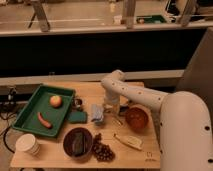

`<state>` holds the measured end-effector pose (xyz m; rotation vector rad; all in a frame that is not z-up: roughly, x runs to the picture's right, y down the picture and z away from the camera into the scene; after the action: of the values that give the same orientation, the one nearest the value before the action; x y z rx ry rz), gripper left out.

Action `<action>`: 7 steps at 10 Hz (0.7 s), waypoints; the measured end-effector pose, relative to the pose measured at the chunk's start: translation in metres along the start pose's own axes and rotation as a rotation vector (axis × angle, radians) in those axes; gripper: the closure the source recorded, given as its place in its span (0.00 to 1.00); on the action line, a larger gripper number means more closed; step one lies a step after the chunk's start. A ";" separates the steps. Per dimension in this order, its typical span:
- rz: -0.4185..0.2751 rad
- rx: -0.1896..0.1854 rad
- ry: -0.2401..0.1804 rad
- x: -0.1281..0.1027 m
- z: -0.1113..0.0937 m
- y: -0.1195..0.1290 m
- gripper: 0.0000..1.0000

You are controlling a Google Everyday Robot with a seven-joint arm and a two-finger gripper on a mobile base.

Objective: Place fork in red bowl

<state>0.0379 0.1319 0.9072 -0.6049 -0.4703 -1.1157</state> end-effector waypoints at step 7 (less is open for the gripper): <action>0.002 0.009 -0.024 -0.002 0.011 0.002 0.32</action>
<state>0.0383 0.1409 0.9138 -0.6118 -0.4952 -1.1049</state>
